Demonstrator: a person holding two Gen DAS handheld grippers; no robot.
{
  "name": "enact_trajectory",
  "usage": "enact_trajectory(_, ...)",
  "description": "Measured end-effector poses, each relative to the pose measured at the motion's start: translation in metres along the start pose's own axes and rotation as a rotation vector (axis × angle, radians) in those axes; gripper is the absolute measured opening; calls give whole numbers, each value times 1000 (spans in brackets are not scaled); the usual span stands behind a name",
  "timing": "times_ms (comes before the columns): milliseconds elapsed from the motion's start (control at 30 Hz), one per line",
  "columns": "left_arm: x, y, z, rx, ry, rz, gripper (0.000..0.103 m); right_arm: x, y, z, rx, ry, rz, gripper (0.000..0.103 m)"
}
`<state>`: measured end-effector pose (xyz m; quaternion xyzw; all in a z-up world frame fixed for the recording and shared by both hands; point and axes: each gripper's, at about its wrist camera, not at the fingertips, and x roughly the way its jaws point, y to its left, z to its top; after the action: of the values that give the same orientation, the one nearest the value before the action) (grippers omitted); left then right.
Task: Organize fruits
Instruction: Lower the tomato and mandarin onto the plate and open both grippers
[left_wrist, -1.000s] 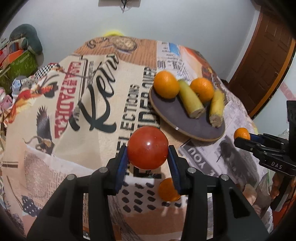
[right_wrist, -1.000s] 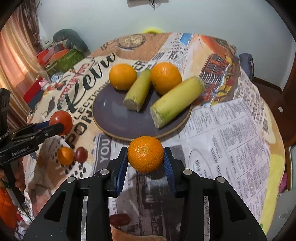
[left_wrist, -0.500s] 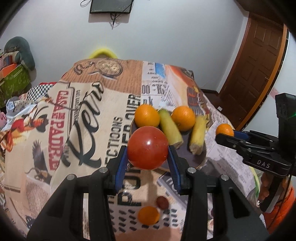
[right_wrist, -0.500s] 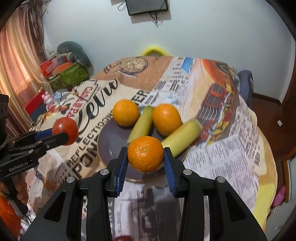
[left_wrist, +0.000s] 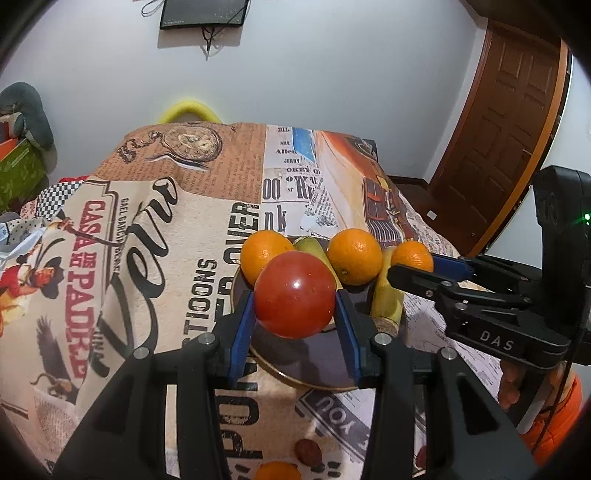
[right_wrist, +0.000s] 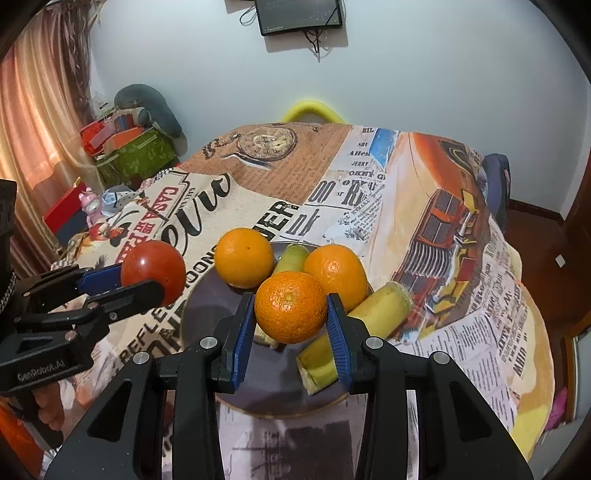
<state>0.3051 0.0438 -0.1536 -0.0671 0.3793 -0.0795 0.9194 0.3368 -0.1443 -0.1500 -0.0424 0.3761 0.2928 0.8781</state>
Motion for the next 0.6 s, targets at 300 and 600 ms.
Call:
enact_trajectory(300, 35, -1, -4, 15, 63, -3, 42, 25, -8, 0, 5, 44, 10, 35)
enact_trajectory(600, 57, 2, -8, 14, 112, 2, 43, 36, -11, -3, 5, 58, 6, 35)
